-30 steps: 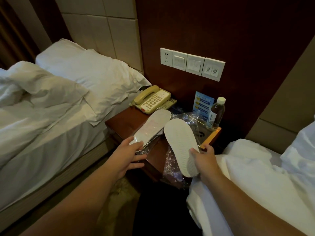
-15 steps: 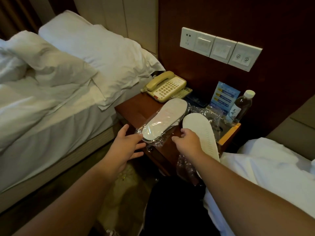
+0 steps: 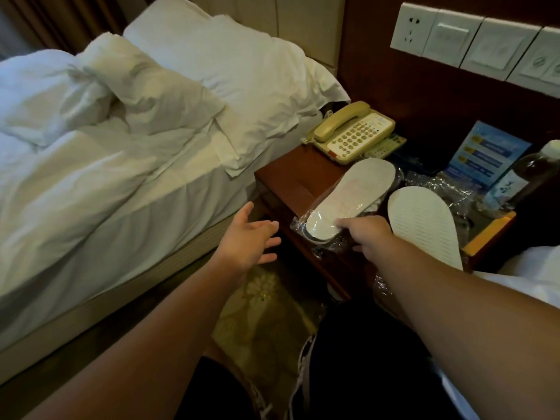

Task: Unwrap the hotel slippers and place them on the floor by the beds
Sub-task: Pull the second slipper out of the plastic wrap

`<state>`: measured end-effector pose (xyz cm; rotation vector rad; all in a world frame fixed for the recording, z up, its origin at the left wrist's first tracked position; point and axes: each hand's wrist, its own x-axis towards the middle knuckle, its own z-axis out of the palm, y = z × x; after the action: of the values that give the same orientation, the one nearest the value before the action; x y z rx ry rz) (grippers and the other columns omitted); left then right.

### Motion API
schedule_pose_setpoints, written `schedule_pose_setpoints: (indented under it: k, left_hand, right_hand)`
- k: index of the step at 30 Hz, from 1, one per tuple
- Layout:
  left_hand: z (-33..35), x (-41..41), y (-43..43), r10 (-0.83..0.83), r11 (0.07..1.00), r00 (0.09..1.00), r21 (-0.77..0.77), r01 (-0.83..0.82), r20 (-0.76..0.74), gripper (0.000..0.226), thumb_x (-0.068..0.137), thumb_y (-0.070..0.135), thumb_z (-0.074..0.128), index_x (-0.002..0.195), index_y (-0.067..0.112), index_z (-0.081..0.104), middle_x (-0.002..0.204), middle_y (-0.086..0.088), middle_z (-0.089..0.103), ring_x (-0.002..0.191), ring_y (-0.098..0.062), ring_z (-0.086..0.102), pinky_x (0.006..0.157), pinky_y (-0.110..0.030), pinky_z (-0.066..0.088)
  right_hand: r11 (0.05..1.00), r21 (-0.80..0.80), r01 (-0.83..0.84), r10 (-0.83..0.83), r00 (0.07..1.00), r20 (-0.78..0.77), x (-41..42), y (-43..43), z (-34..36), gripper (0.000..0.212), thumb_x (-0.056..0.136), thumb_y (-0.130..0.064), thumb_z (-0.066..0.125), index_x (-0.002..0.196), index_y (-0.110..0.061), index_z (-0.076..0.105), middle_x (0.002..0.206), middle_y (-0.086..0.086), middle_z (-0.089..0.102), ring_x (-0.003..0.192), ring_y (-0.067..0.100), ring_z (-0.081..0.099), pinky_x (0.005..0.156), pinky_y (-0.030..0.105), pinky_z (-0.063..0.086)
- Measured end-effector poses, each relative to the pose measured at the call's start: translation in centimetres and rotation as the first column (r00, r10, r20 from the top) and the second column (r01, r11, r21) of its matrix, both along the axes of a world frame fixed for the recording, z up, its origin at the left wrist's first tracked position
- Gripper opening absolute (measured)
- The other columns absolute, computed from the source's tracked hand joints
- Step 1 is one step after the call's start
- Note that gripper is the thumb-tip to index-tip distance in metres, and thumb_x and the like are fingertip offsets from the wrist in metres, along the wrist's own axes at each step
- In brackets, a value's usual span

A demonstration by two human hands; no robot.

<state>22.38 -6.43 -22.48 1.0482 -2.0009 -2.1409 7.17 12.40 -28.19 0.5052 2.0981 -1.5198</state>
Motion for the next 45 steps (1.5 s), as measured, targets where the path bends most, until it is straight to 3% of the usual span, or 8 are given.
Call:
schedule_pose_setpoints:
  k: [7,12,20,26,30,34,40,45]
  left_hand:
    - [0.7,1.1,1.4,-0.055,0.998,0.998,-0.01,0.055,-0.02,0.062,0.091,0.028,0.07,0.146,0.039,0.042,0.112,0.012,0.063,0.09,-0.011,0.075,0.067,-0.032,0.062]
    - [3.2,1.5,4.4,-0.128,0.99,0.99,-0.074,0.123,-0.059,0.032,0.091,0.032,0.068,0.12,0.044,0.062,0.109,0.015,0.07,0.086,0.001,0.073,0.065,-0.025,0.059]
    - [9.5,1.7,9.2,-0.146,0.989,0.922,-0.058,0.134,-0.359,0.062,0.077,0.041,0.075,0.134,0.041,0.052,0.12,0.016,0.069,0.106,-0.003,0.068,0.089,-0.032,0.055]
    - [12.1,3.2,11.3,0.101,0.992,0.864,0.113,-0.051,-0.493,0.069,0.067,0.049,0.081,0.129,0.026,0.058,0.116,0.003,0.074,0.109,-0.012,0.07,0.089,-0.032,0.058]
    - [13.4,4.6,10.9,0.274,0.94,0.841,0.317,-0.13,-0.467,0.045,0.084,0.029,0.078,0.123,0.01,0.063,0.109,-0.013,0.076,0.097,-0.026,0.075,0.069,-0.031,0.061]
    - [14.2,5.7,11.3,0.272,0.894,0.896,0.436,-0.102,-0.35,0.056,0.084,0.039,0.074,0.126,0.003,0.064,0.117,-0.021,0.072,0.105,-0.034,0.071,0.097,-0.049,0.054]
    - [14.7,6.8,11.6,0.309,0.873,0.874,0.477,-0.104,-0.375,0.059,0.081,0.04,0.074,0.124,0.0,0.064,0.111,-0.02,0.074,0.104,-0.034,0.072,0.097,-0.046,0.055]
    - [14.9,7.0,12.2,0.257,0.898,0.88,0.435,-0.064,-0.4,0.064,0.076,0.046,0.075,0.121,0.002,0.065,0.111,-0.021,0.074,0.107,-0.035,0.07,0.105,-0.051,0.048]
  right_hand:
    - [0.946,-0.325,0.011,-0.006,1.0,0.015,1.4,0.7,2.8,0.026,0.074,-0.011,0.071,0.096,-0.01,0.057,0.103,0.017,0.07,0.084,0.032,0.07,0.06,0.049,0.06]
    - [0.971,-0.216,-0.104,0.019,0.931,-0.364,4.4,1.0,6.3,0.029,0.066,-0.025,0.074,0.06,-0.028,0.046,0.068,0.0,0.06,0.057,0.016,0.061,0.046,0.035,0.053]
    - [0.975,0.116,-0.187,0.194,0.479,-0.856,10.4,1.3,14.1,0.017,0.075,-0.037,0.067,0.081,-0.038,0.052,0.083,-0.019,0.06,0.072,-0.002,0.058,0.055,0.031,0.051]
    - [0.883,0.361,-0.298,0.395,0.06,-0.917,15.5,0.6,16.1,0.047,0.083,-0.019,0.057,0.129,-0.009,0.06,0.144,0.009,0.049,0.138,0.023,0.039,0.112,0.043,0.034]
    - [0.81,0.35,-0.47,0.437,0.086,-0.895,16.5,2.1,17.0,0.034,0.075,-0.014,0.063,0.108,-0.016,0.068,0.145,0.001,0.047,0.139,0.017,0.035,0.109,0.047,0.034]
    - [0.909,0.269,-0.319,0.314,0.099,-0.944,17.1,3.9,18.1,0.026,0.077,-0.032,0.065,0.103,-0.03,0.066,0.13,-0.014,0.05,0.125,-0.001,0.038,0.109,0.042,0.031]
    - [0.952,0.19,-0.239,0.254,0.28,-0.926,16.8,5.6,20.3,0.036,0.075,-0.06,0.062,0.104,-0.043,0.05,0.105,-0.025,0.046,0.103,0.0,0.046,0.09,0.041,0.048]
    - [0.911,0.377,-0.17,0.399,0.119,-0.909,17.3,5.5,20.4,0.018,0.079,-0.049,0.059,0.089,-0.034,0.061,0.094,-0.018,0.05,0.093,0.003,0.048,0.081,0.03,0.042]
